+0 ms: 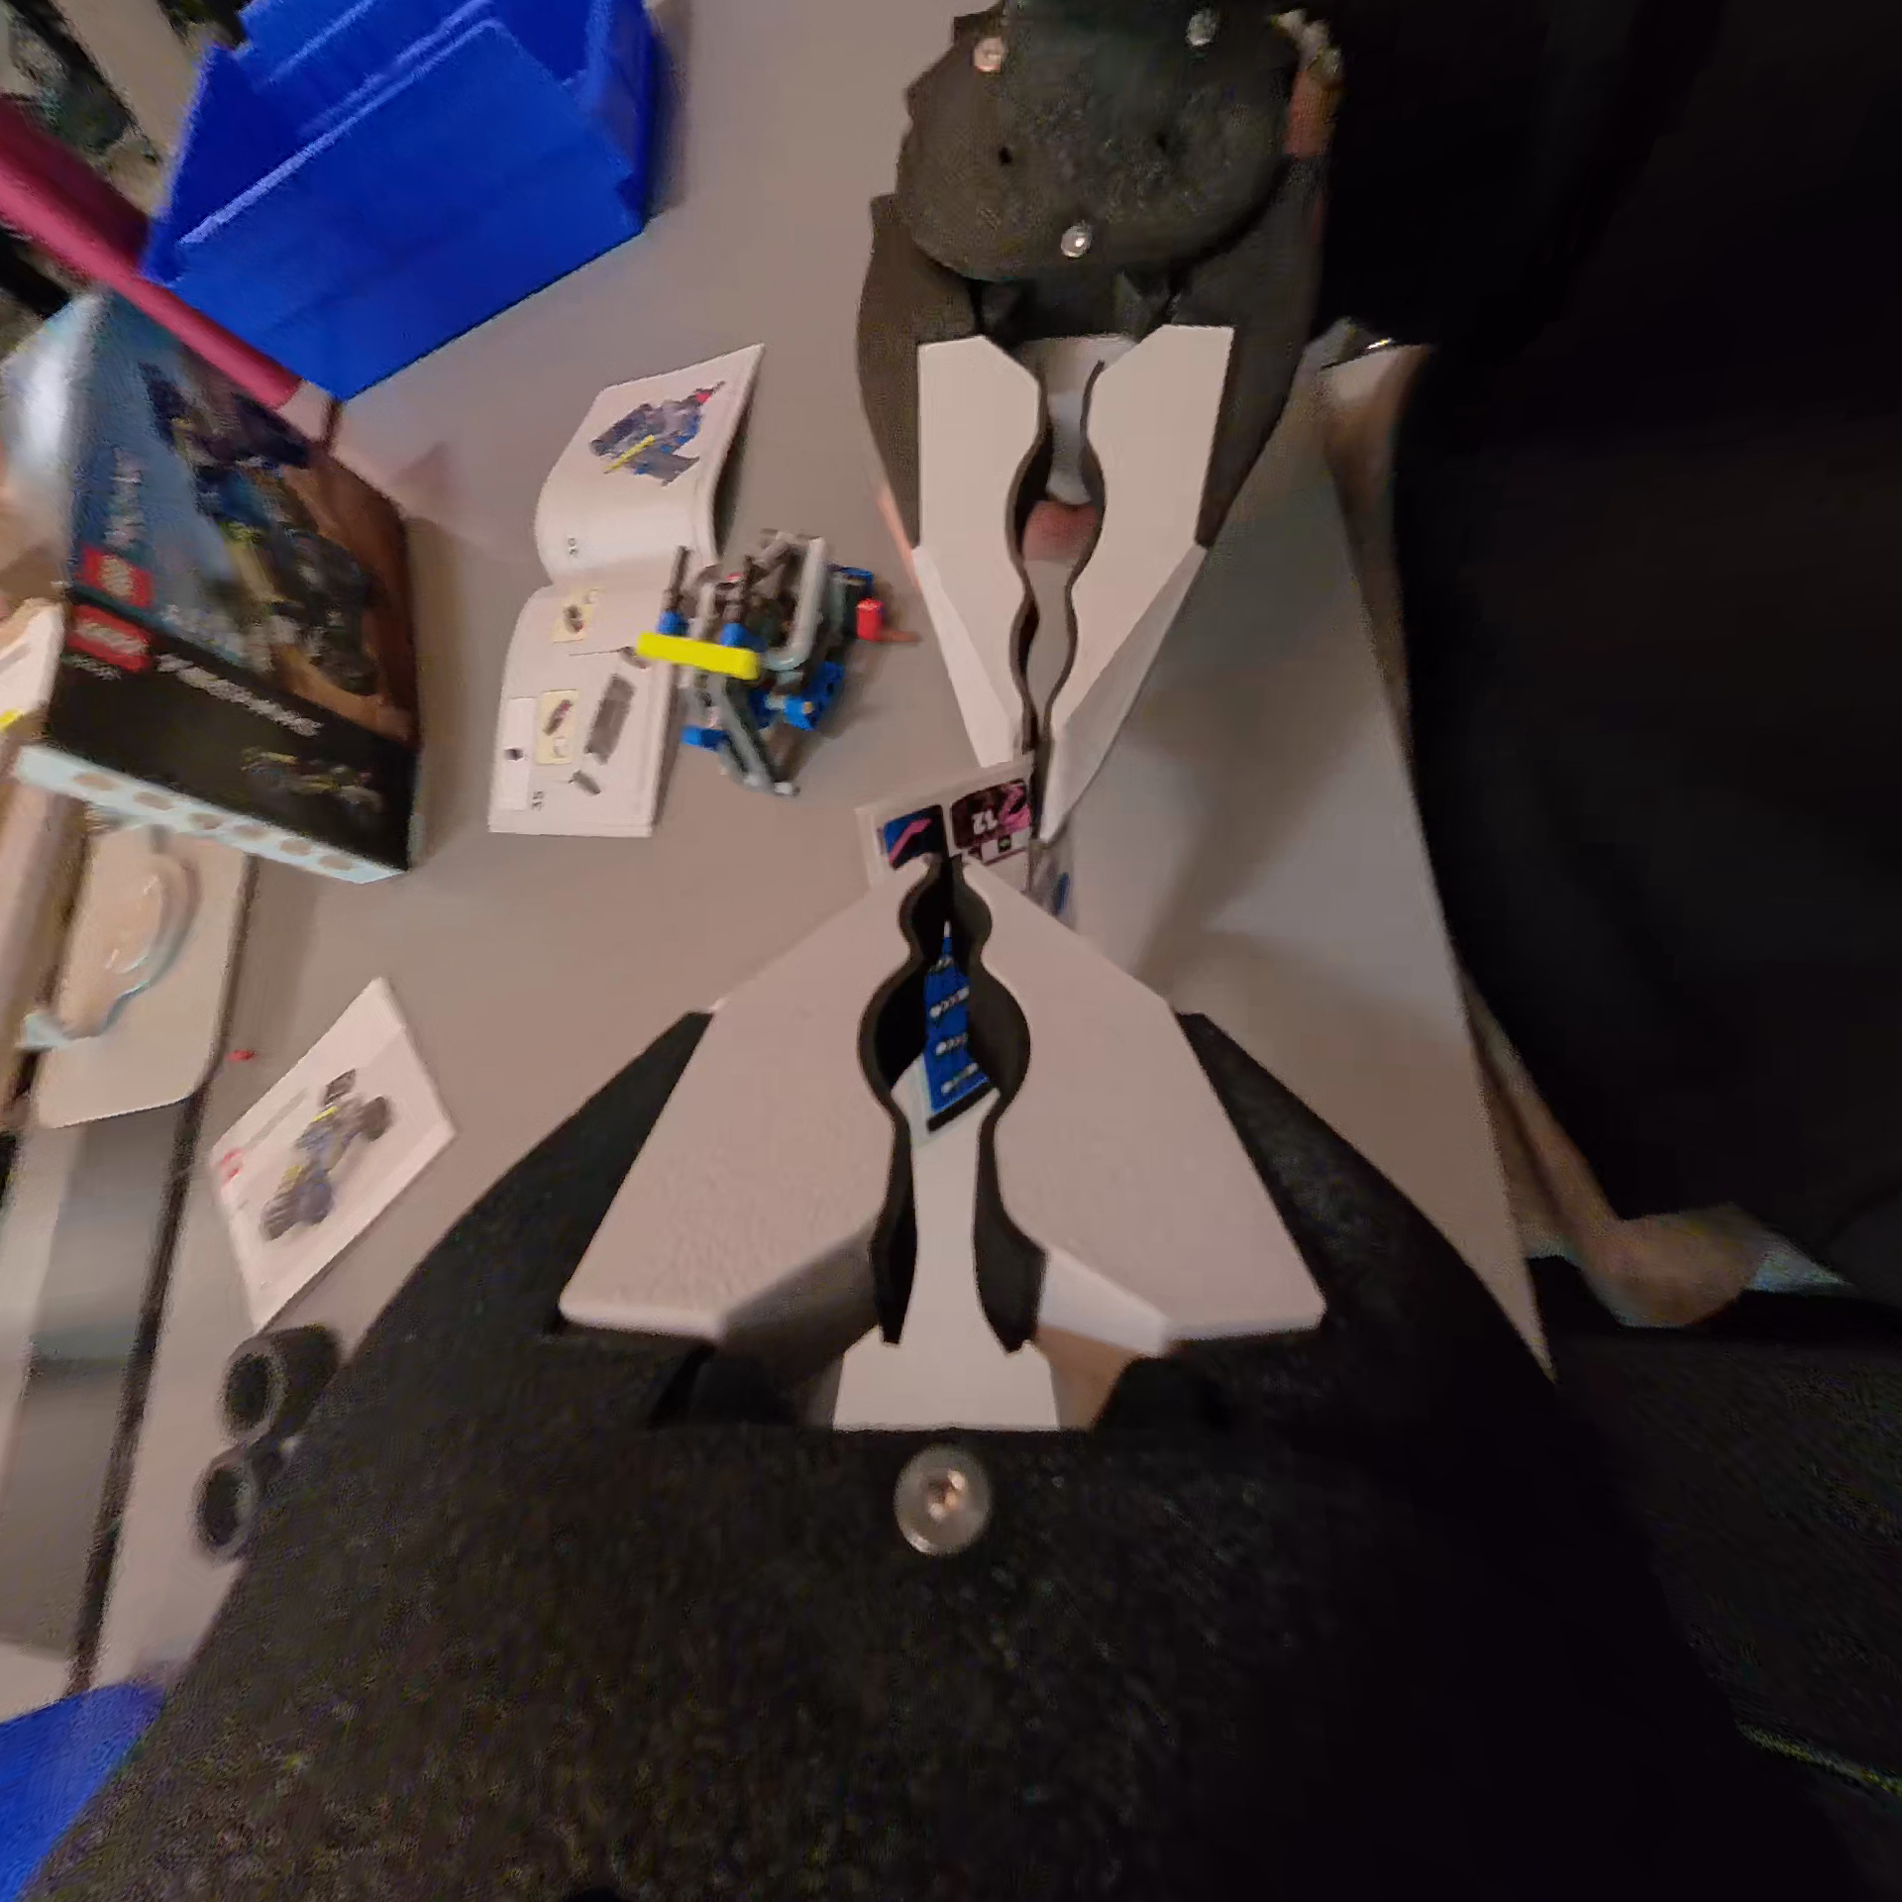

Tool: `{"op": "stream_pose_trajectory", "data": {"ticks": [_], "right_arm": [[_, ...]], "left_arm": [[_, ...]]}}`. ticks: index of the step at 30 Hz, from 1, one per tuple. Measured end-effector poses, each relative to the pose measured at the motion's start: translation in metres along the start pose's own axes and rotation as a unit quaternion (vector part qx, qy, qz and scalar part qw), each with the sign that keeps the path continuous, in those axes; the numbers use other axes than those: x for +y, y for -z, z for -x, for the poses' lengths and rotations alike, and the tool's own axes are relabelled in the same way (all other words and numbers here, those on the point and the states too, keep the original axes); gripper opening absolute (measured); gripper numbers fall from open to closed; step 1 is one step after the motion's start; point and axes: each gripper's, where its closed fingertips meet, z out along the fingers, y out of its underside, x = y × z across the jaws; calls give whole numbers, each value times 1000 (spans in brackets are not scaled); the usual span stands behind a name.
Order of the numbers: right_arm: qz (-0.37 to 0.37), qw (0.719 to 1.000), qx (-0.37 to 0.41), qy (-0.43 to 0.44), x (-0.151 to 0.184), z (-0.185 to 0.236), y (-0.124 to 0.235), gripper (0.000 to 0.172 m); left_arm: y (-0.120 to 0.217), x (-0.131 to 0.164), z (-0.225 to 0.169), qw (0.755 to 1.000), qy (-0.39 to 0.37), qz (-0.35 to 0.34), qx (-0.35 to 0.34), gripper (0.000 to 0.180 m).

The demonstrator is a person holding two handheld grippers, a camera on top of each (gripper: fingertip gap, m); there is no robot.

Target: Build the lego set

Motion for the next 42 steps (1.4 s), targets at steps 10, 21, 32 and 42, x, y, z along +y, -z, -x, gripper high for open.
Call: {"op": "stream_pose_trajectory", "data": {"ticks": [10,21,32,42], "right_arm": [[-21,985,22,-169,5,-30,-10,0],[-46,997,-4,-66,-8,-12,-7,0],[-63,998,-13,-20,-16,-3,-5,0],[-70,997,-18,11,-19,2,-4,0]], "left_arm": [[-12,13,12,997,-16,20,-66,8],[-12,-5,3,999,18,-23,-34,2],[-8,-11,-8,999,33,-38,16,7],[-5,-12,-12,999,22,-27,36,9]]}}
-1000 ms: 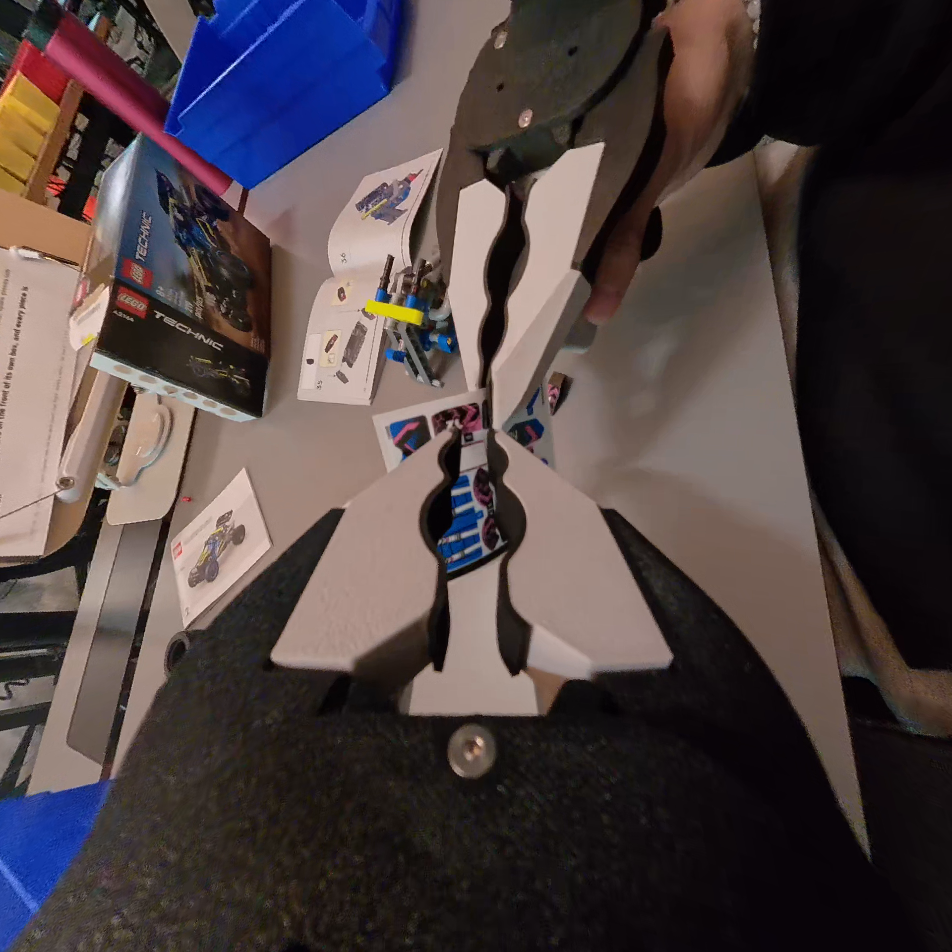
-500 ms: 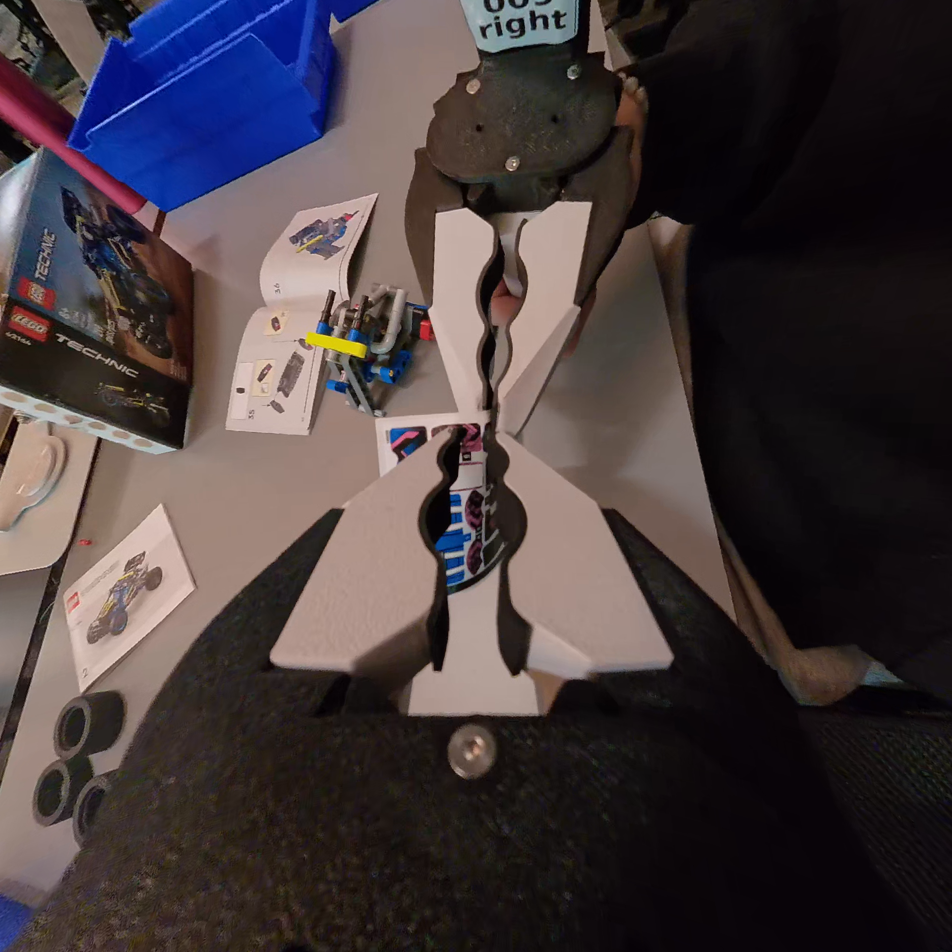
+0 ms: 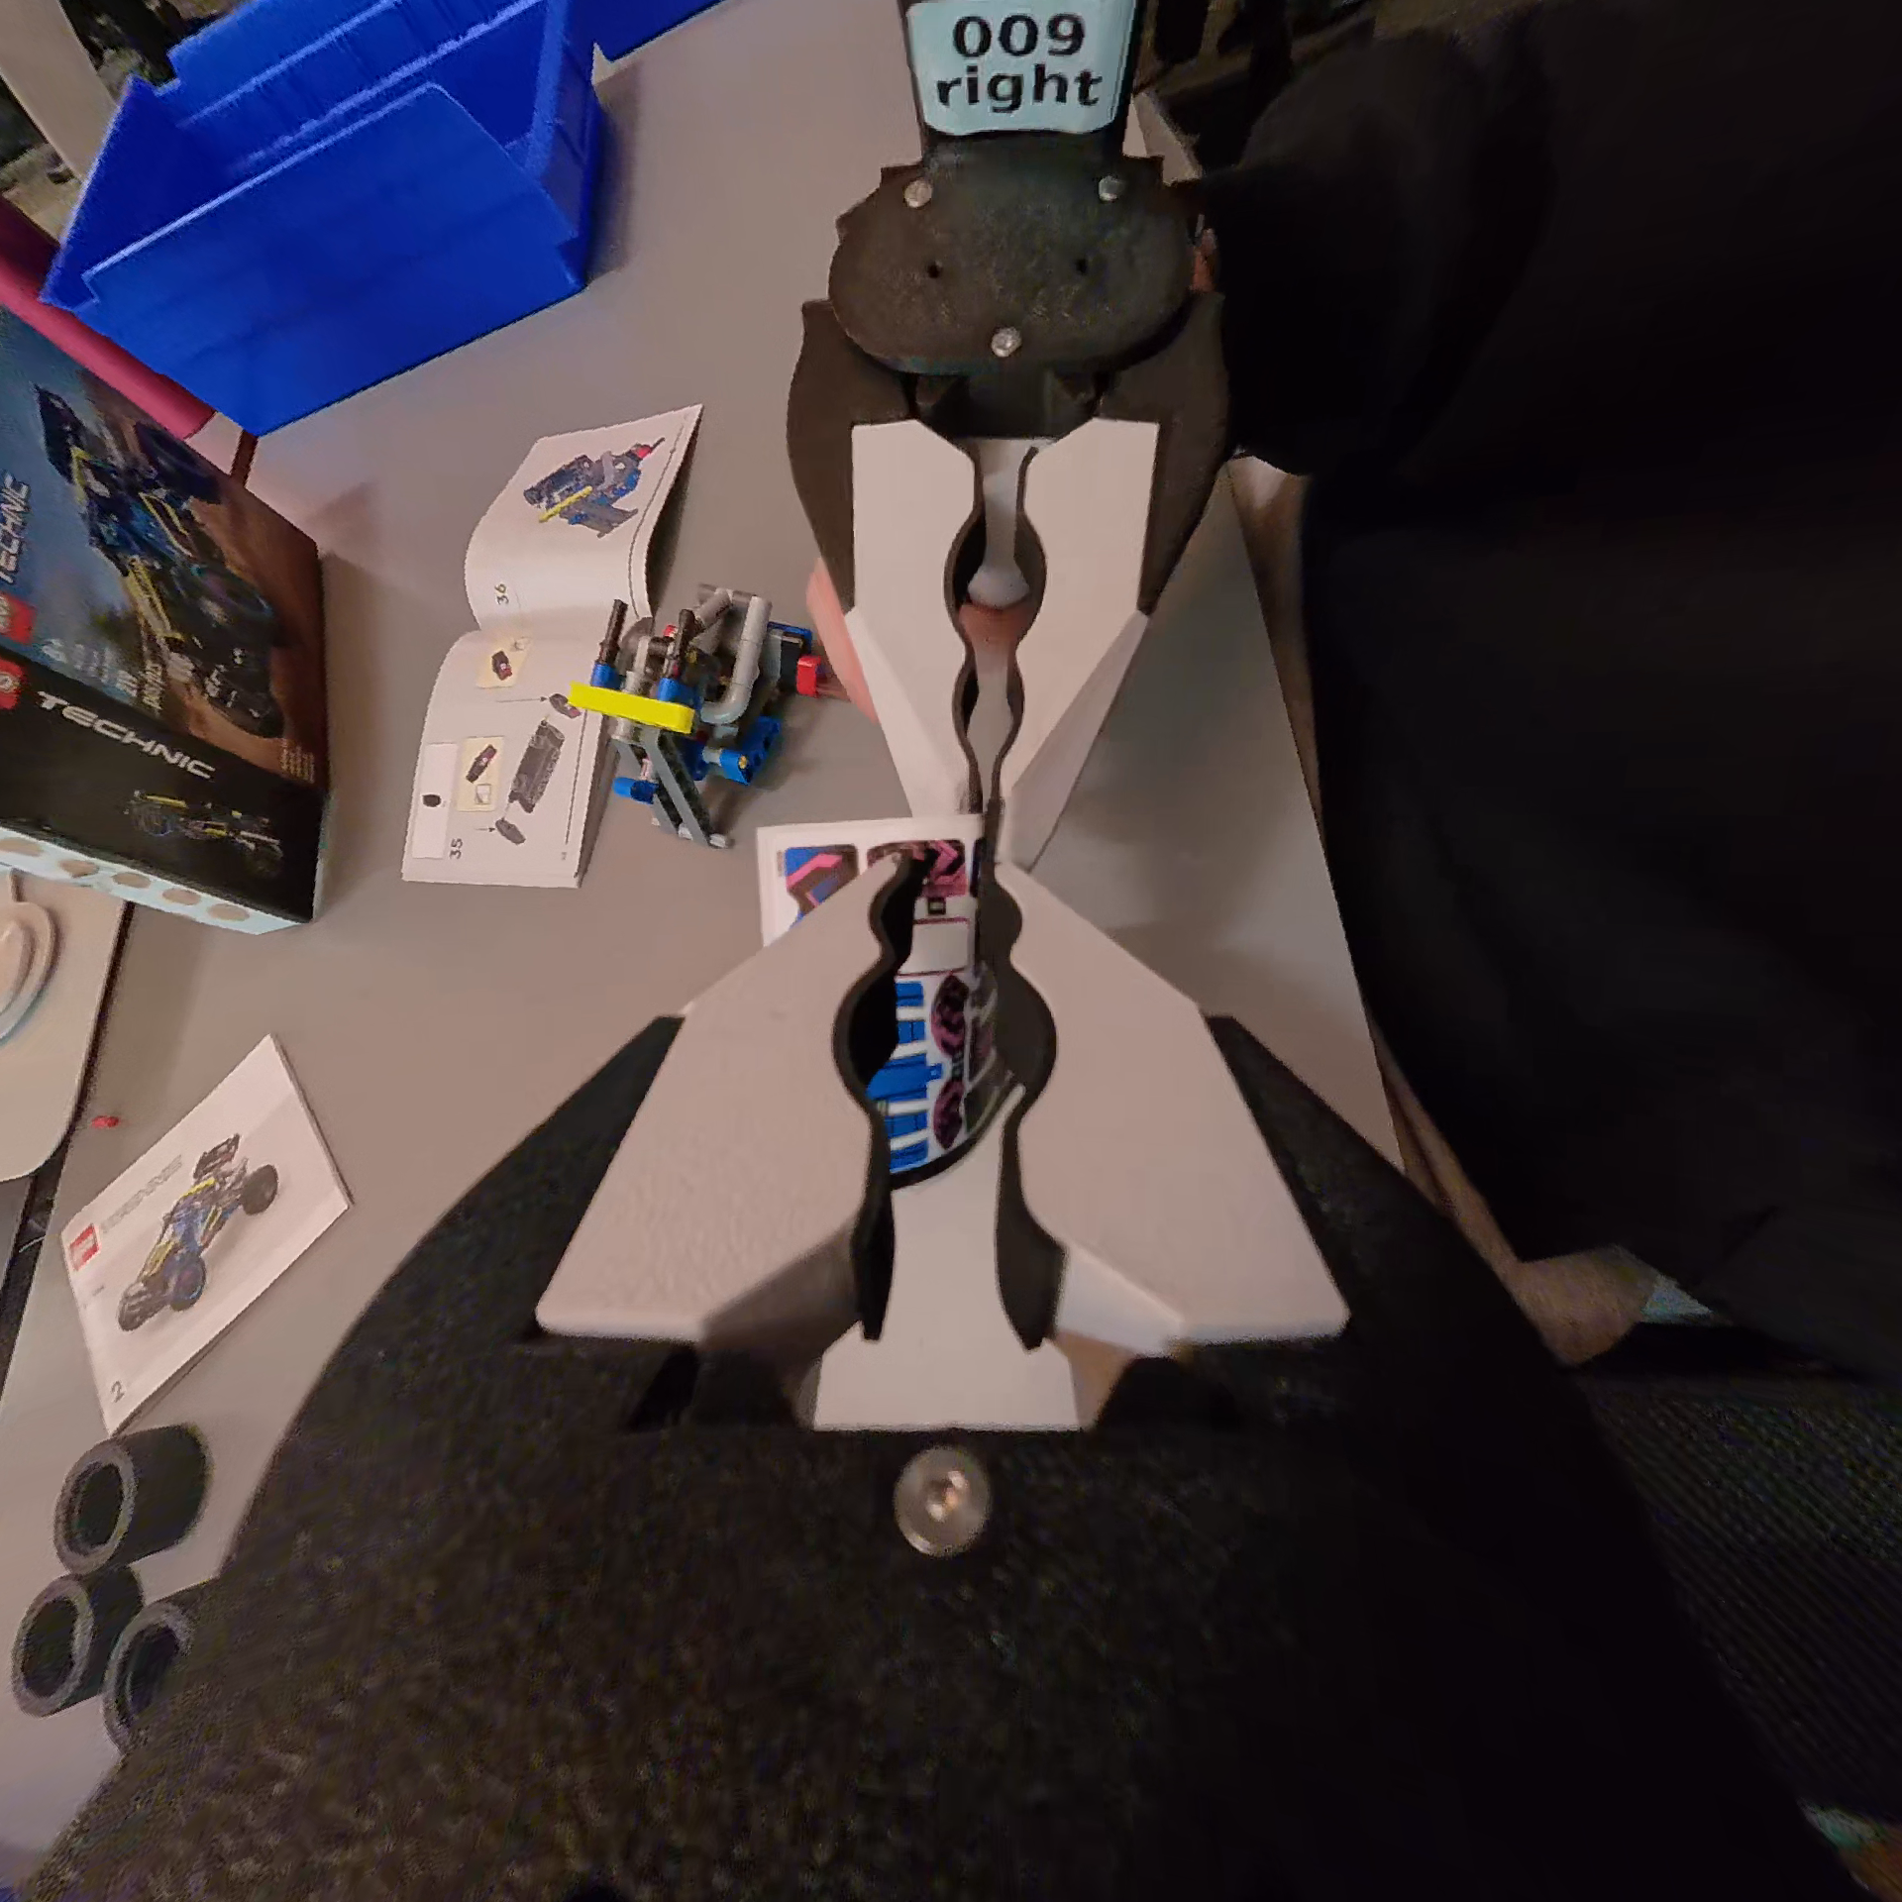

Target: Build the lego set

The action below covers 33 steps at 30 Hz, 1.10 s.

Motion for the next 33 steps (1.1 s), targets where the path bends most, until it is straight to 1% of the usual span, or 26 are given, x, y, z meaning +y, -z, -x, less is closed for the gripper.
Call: {"op": "stream_pose_trajectory", "data": {"ticks": [4,7,10,12,13,15,16,18,23,28,33], "right_arm": [[24,999,2,46,4,4,-2,0],[50,994,7,100,9,7,-3,0],[70,988,12,139,13,8,-5,0],[74,985,17,152,14,9,-6,0],[75,984,20,159,14,8,-6,0],[78,978,33,189,13,6,-4,0],[78,977,34,198,13,6,-4,0],[83,975,37,204,14,5,-4,0],[103,965,31,240,20,8,-5,0],[118,952,26,281,24,12,-4,0],[125,947,15,295,29,16,-5,0]], "left_arm": [[-1,5,-5,1000,0,15,21,7],[-3,9,-9,999,2,26,35,7],[-5,13,-11,998,7,32,45,16],[-5,15,-11,998,5,37,46,17],[-5,15,-11,998,3,36,43,17],[-5,14,-10,999,-1,32,37,7],[-5,14,-10,999,1,32,38,7],[-6,15,-9,999,3,38,36,7],[-9,19,-14,997,-22,62,39,6],[-10,22,-18,996,-6,58,65,5],[-11,26,-22,995,-8,65,81,4]]}}
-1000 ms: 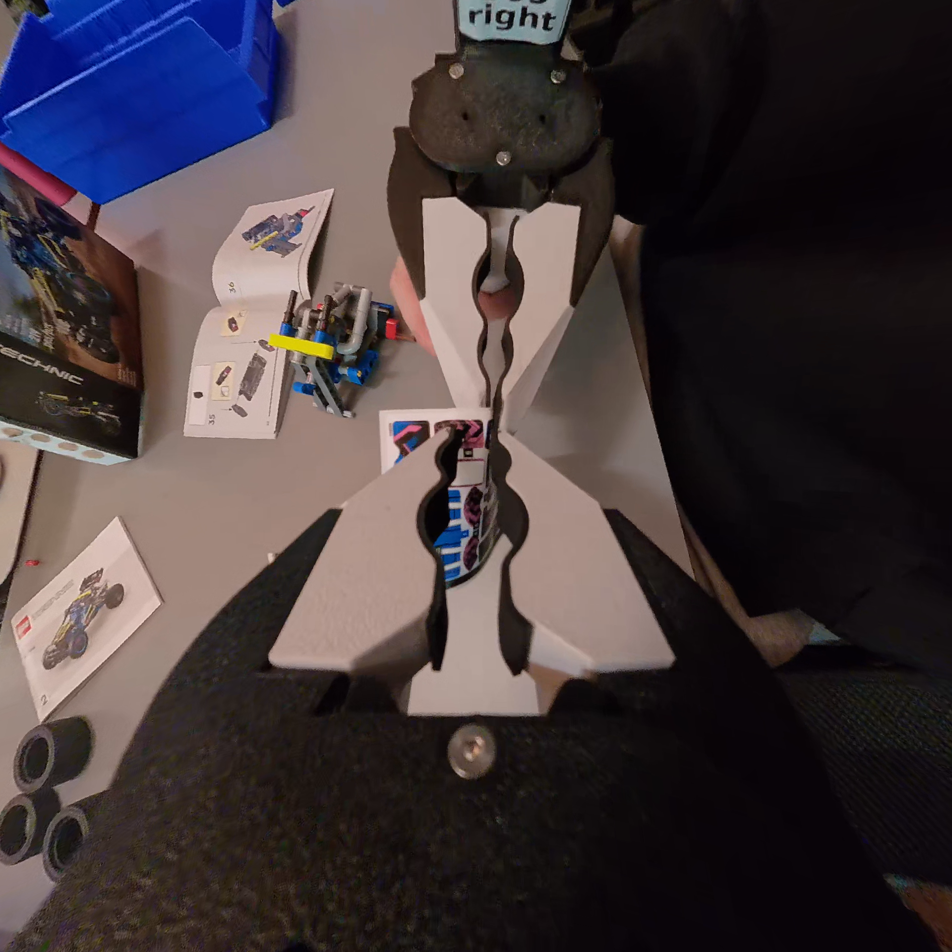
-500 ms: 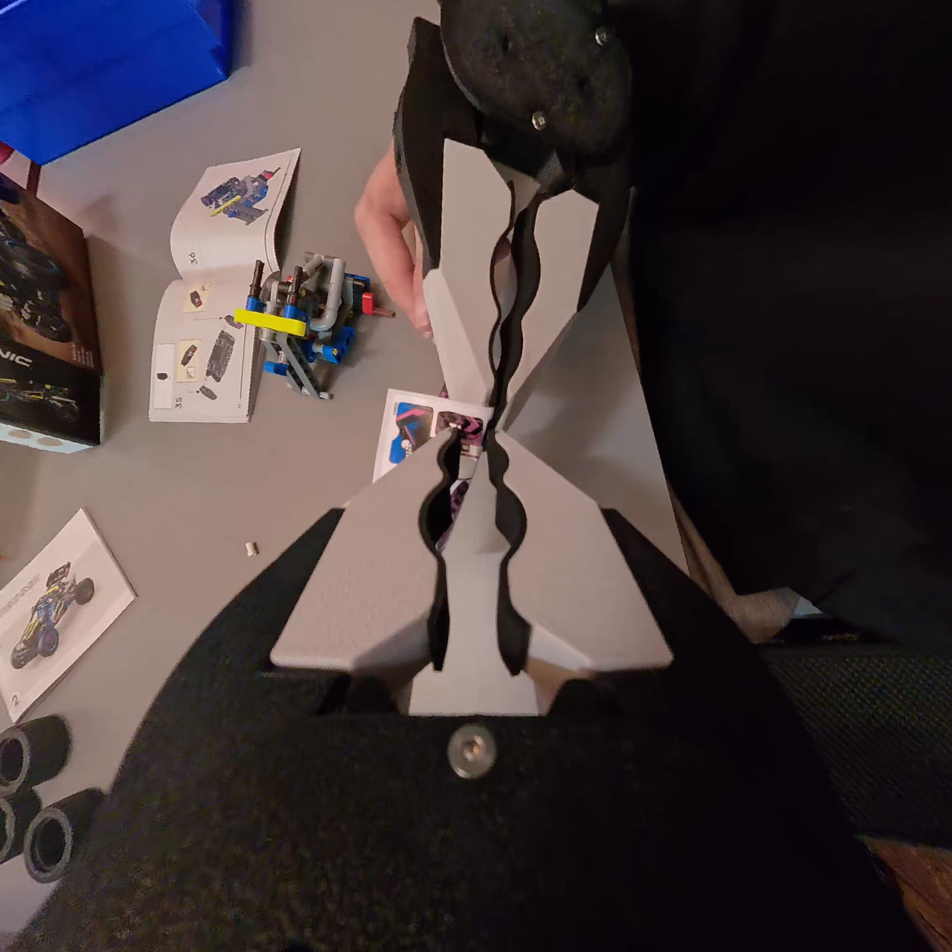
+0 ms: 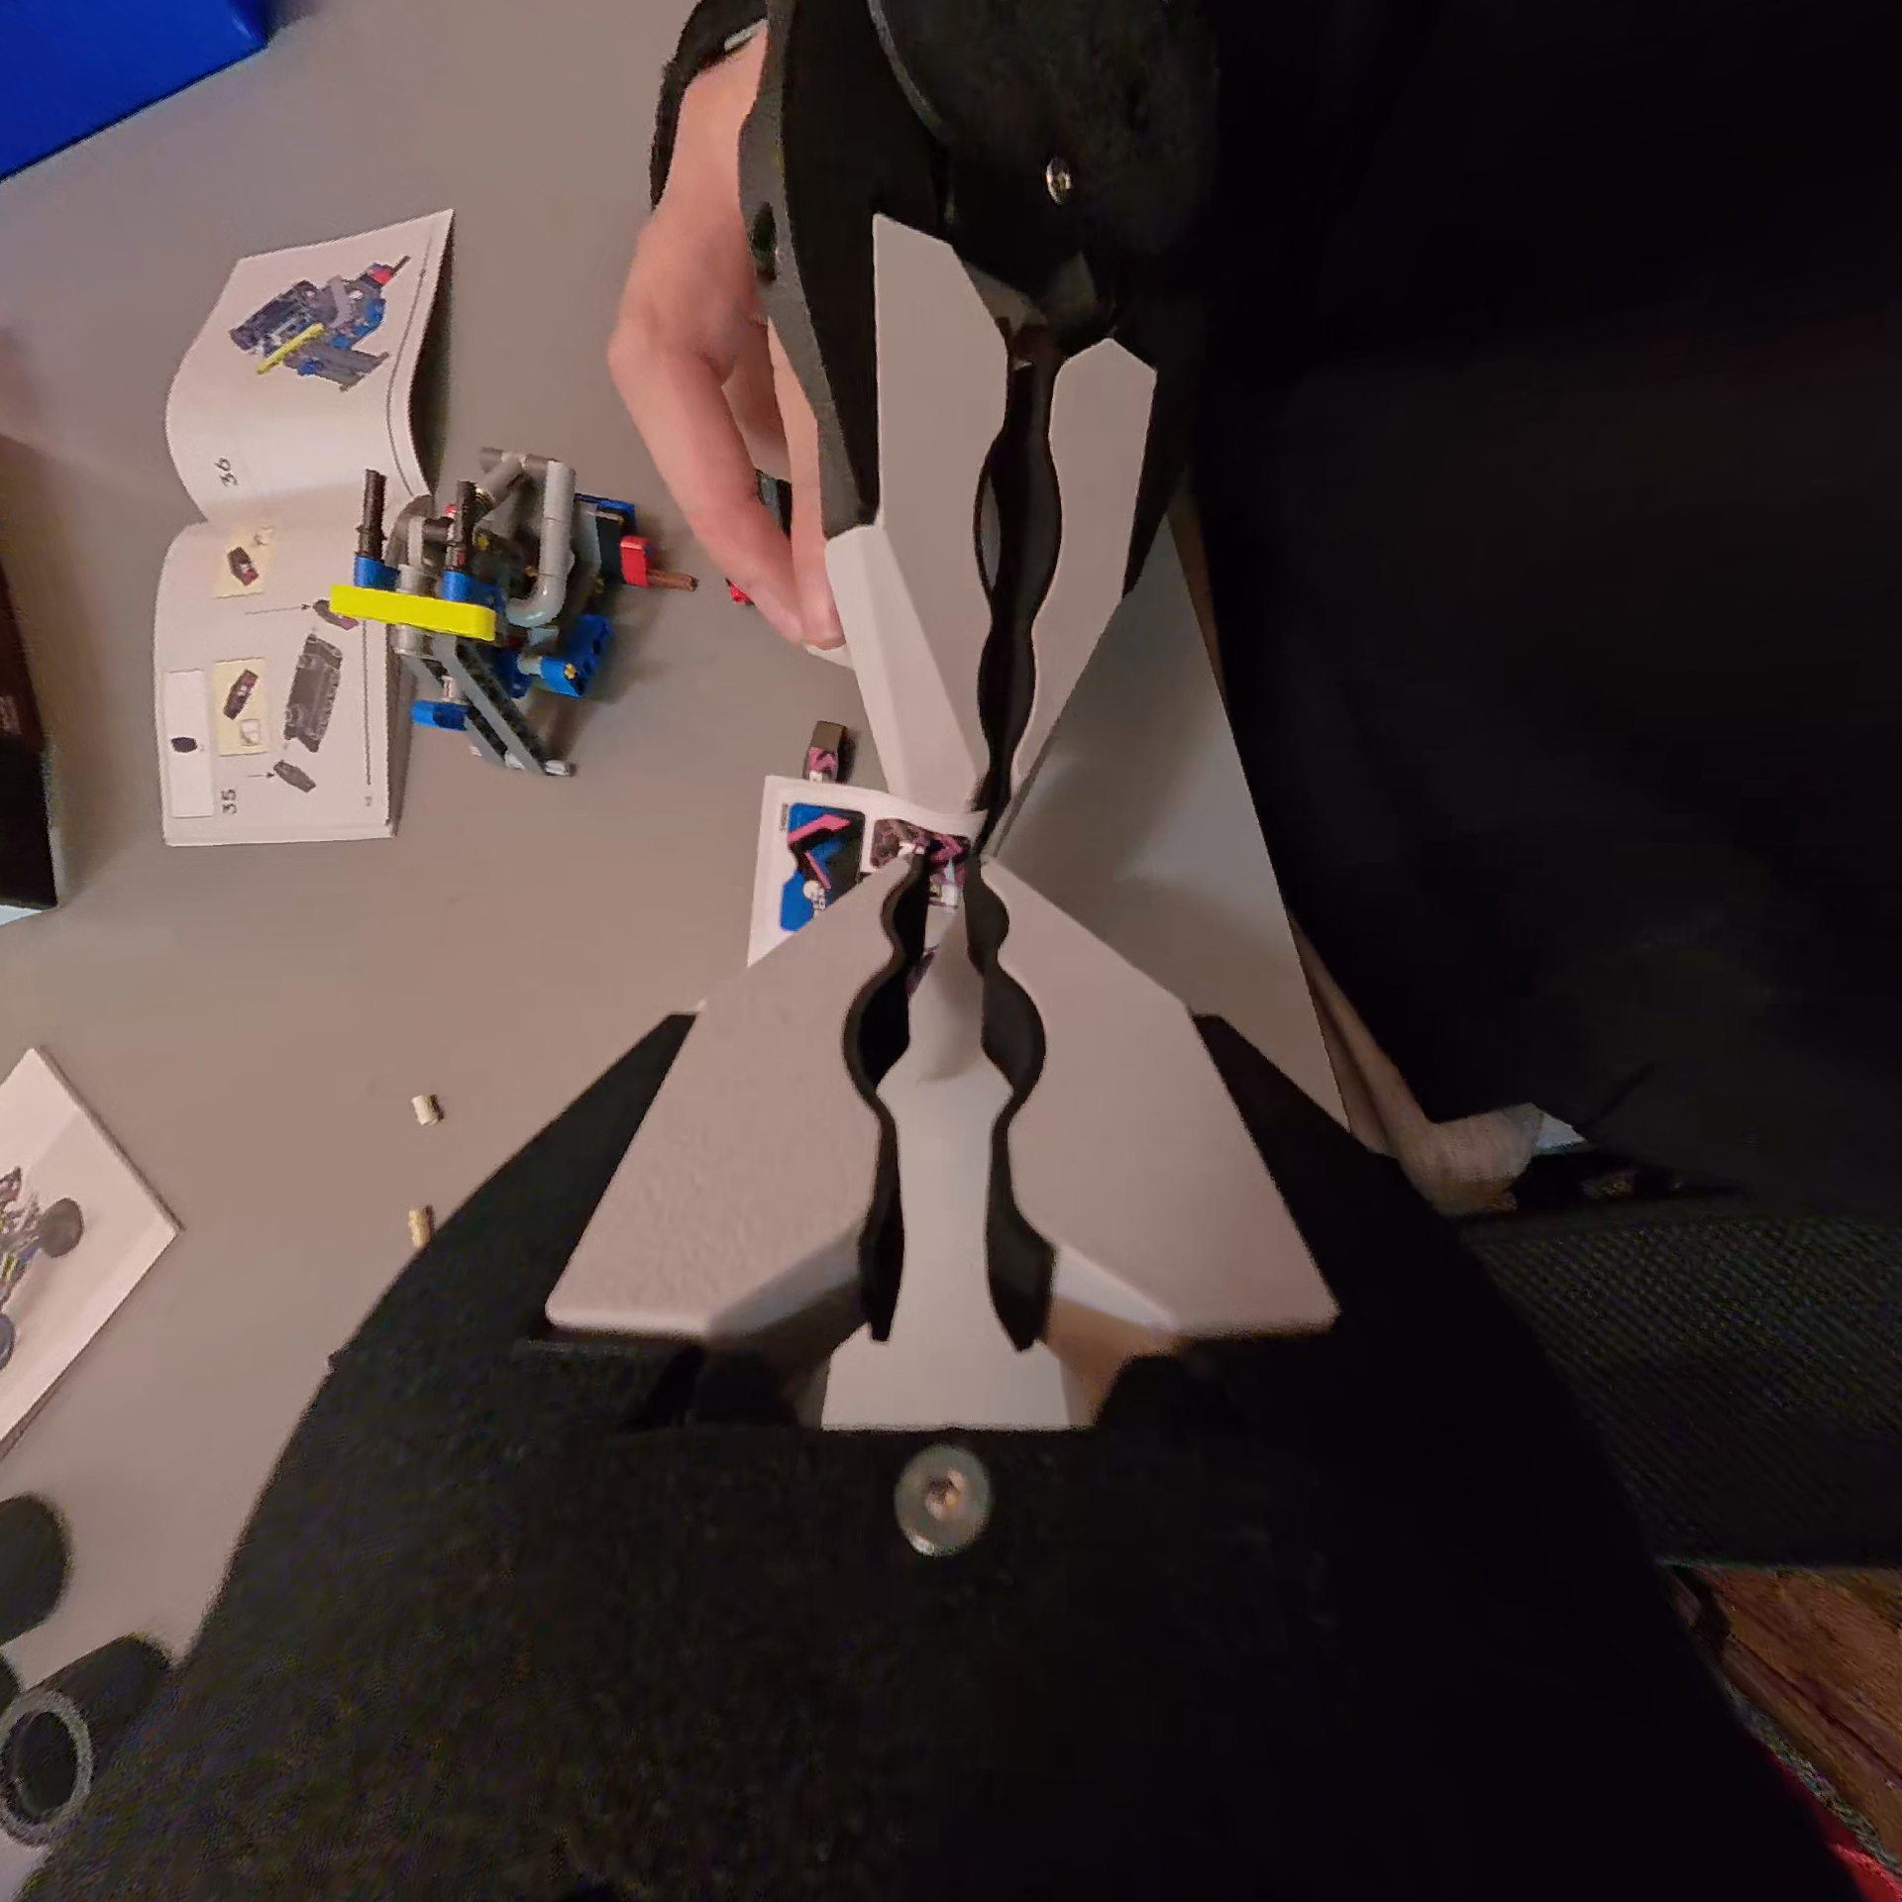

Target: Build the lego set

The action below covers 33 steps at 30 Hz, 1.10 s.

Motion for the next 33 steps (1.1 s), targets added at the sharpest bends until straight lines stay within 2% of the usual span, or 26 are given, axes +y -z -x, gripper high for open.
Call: {"op": "stream_pose_trajectory", "data": {"ticks": [13,20,27,31,32,33], "right_arm": [[-5,1000,-5,-20,4,1,1,0],[-13,985,-4,-169,16,-8,1,0],[-3,937,14,-350,34,-25,-5,0],[15,882,44,-469,55,-48,-21,0],[25,870,47,-490,63,-53,-28,1],[41,859,50,-507,73,-57,-35,14]], "left_arm": [[2,2,2,1000,-4,4,-12,0],[19,7,21,998,19,-19,-52,0],[35,15,47,991,44,-55,-115,0],[44,20,65,981,61,-88,-164,0],[46,22,69,978,69,-96,-172,0],[47,26,73,975,79,-103,-181,0]]}}
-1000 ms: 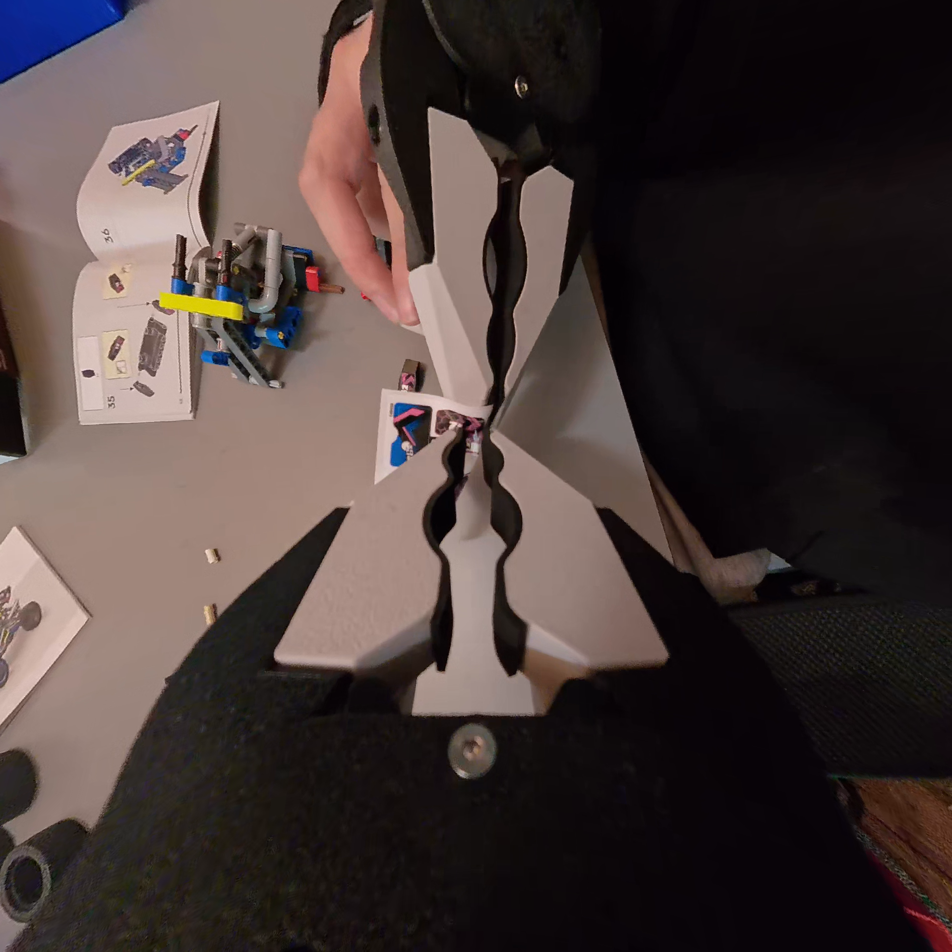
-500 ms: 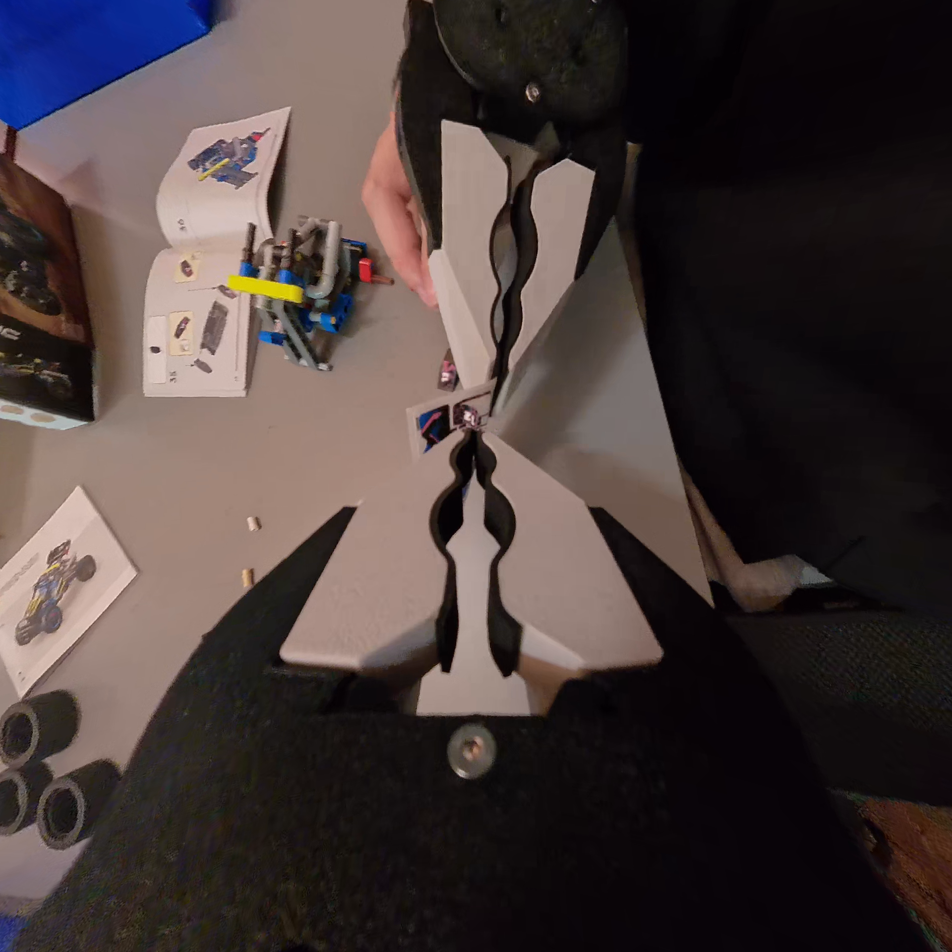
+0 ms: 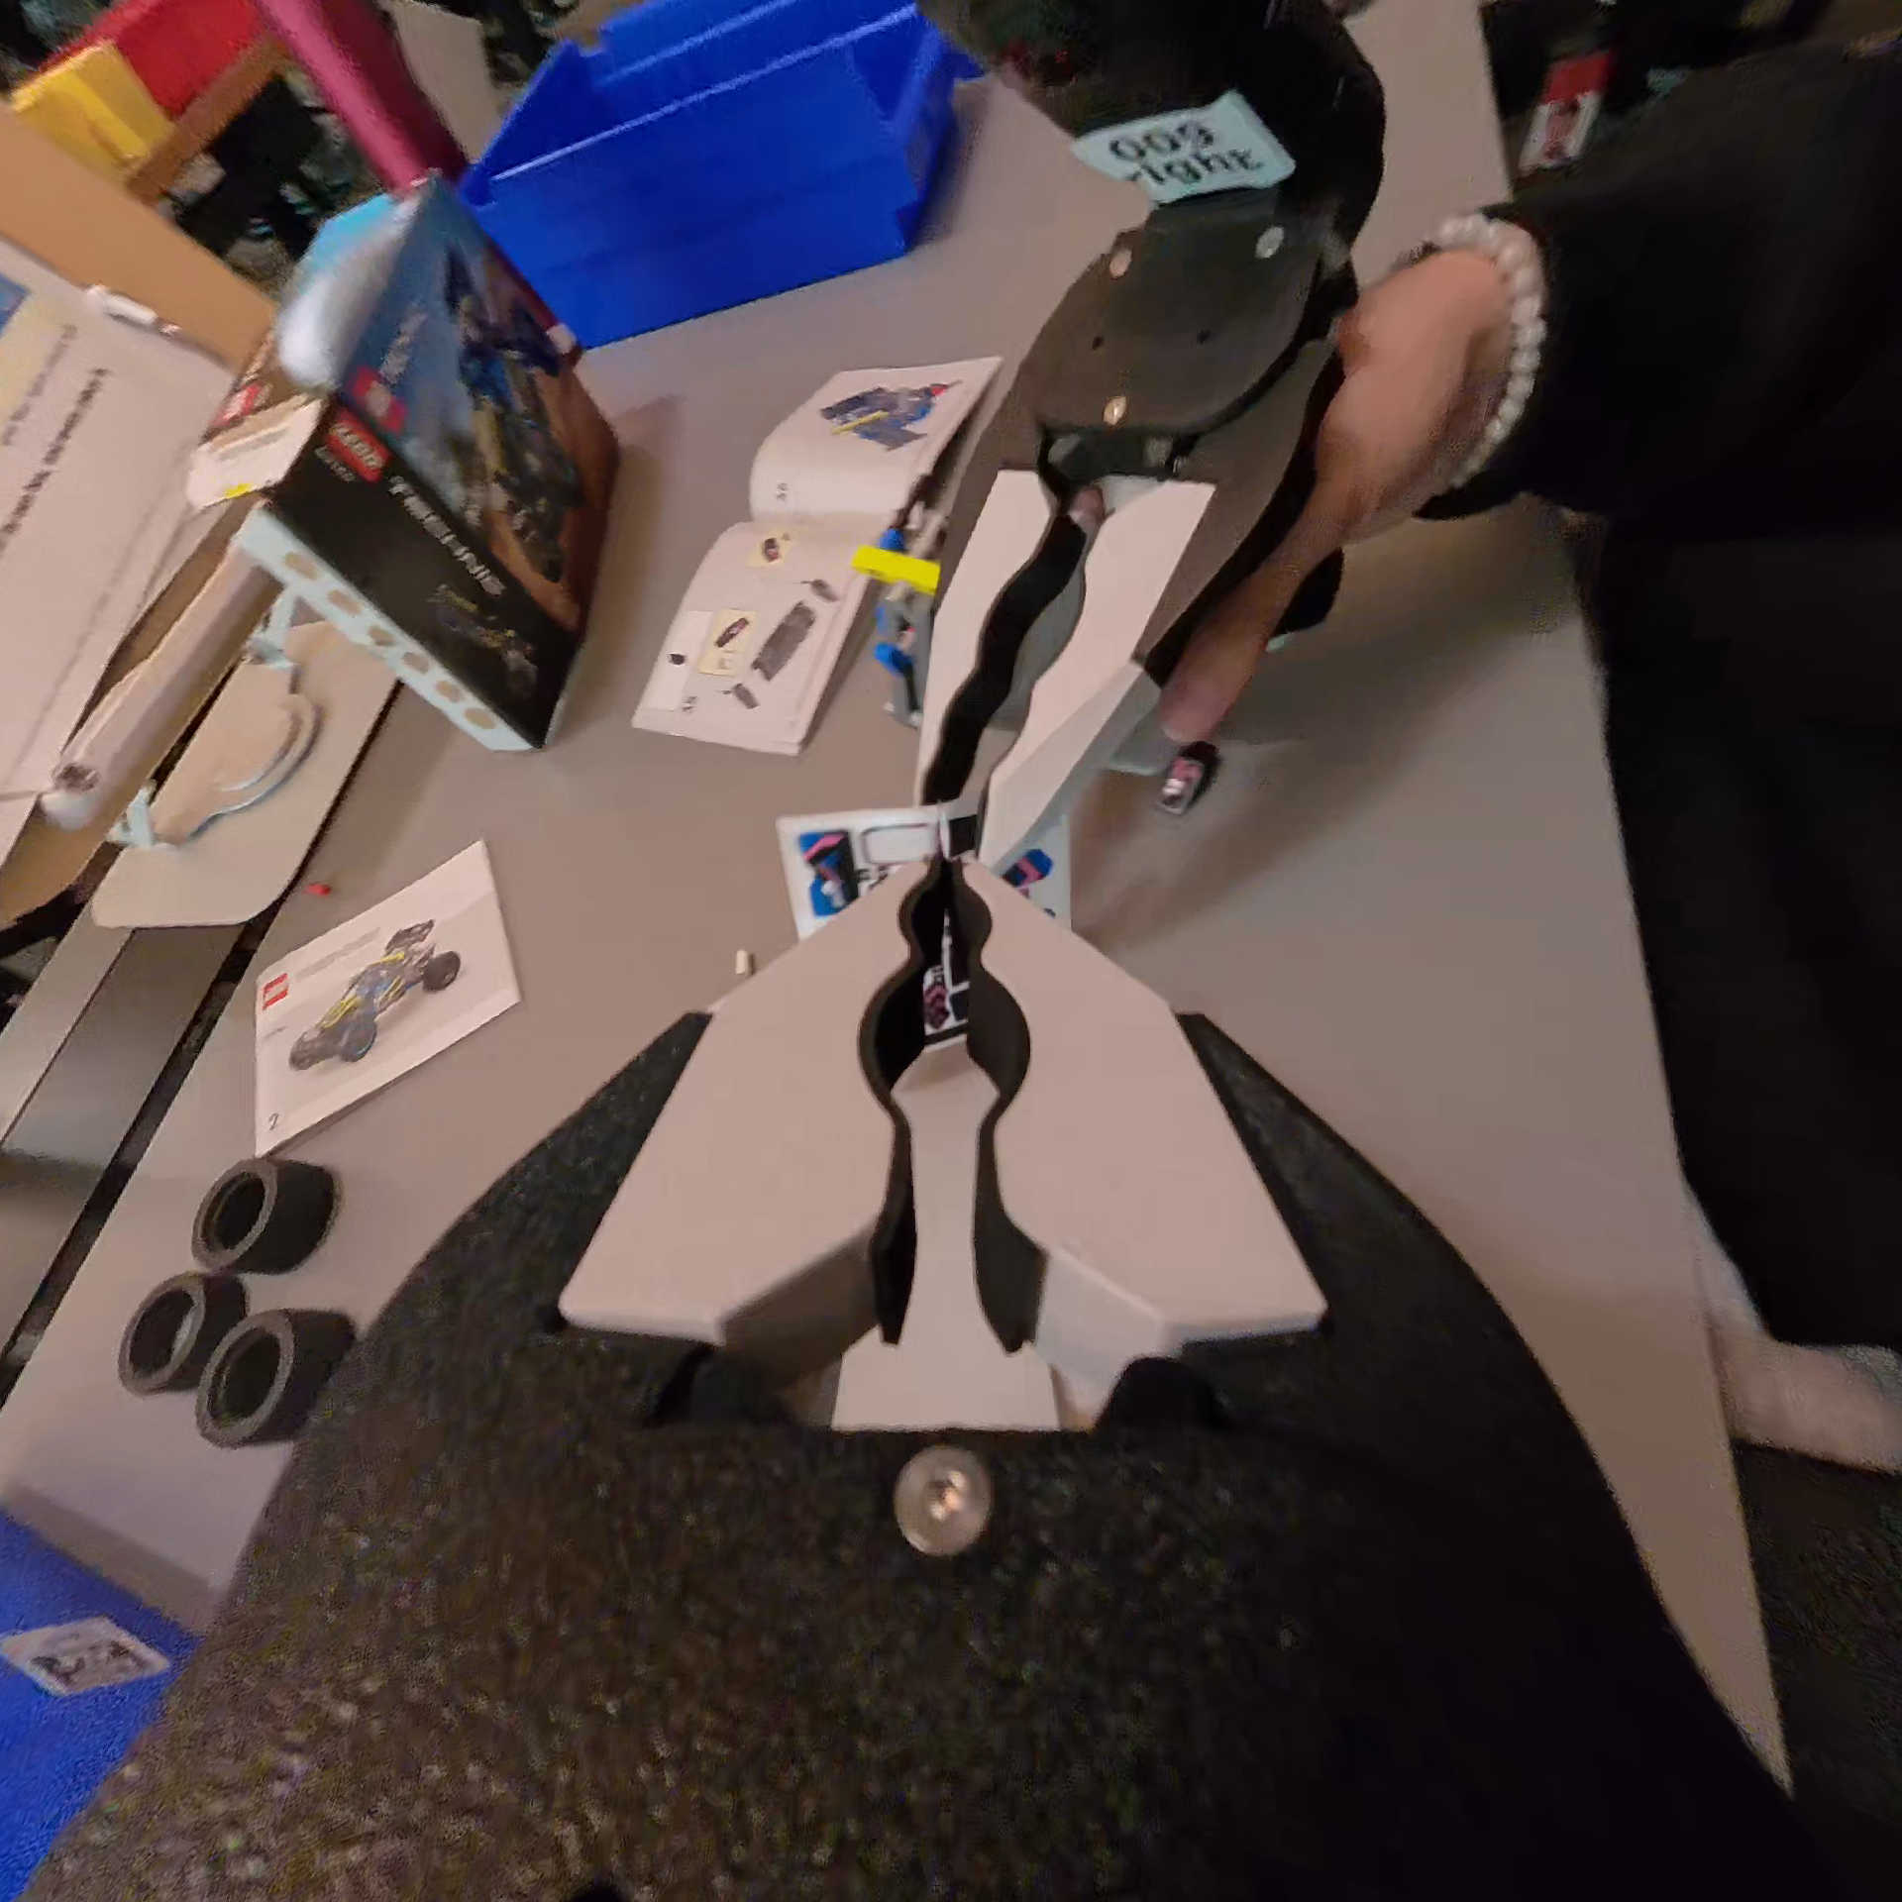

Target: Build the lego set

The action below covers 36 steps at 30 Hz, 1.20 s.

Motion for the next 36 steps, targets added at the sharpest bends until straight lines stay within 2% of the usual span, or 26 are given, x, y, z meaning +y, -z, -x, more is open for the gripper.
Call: {"op": "stream_pose_trajectory", "data": {"ticks": [4,5,9,10,12,14,16,20,22,24,26,28,32,34,36], "right_arm": [[52,996,57,-37,8,-37,-23,64],[57,996,63,-40,8,-40,-24,71],[28,999,37,-11,-14,-10,-20,71],[25,999,27,6,-16,2,-17,73],[10,1000,6,25,-20,24,-9,77],[-13,999,-32,-10,-24,40,6,84],[-39,992,-94,-78,-30,53,28,81],[-94,970,-133,-180,-35,49,86,72],[-106,964,-119,-212,-26,40,113,67],[-115,958,-105,-240,-13,28,135,46],[-120,947,-113,-275,-3,21,154,28],[-133,940,-122,-290,-1,18,171,19],[-117,948,-113,-274,9,12,193,17],[-83,960,-99,-250,24,6,206,20],[-12,984,11,-177,59,-30,224,26]], "left_arm": [[2,18,15,998,42,-11,-34,0],[3,22,15,998,50,-14,-38,0],[8,37,18,996,52,-13,-71,0],[9,38,20,996,33,-14,-86,0],[9,28,18,991,-52,-21,-118,0],[6,8,13,977,-145,-28,-156,0],[0,-13,4,951,-247,-22,-185,0],[-27,-43,-21,855,-472,7,-214,0],[-45,-58,-40,824,-527,-23,-206,0],[-62,-72,-56,796,-569,-55,-200,0],[-77,-86,-68,755,-619,-75,-206,0],[-93,-97,-76,725,-651,-88,-206,0],[-122,-110,-92,691,-690,-97,-191,0],[-135,-110,-91,694,-692,-79,-183,0],[-142,-110,-87,706,-679,-70,-189,0]]}}
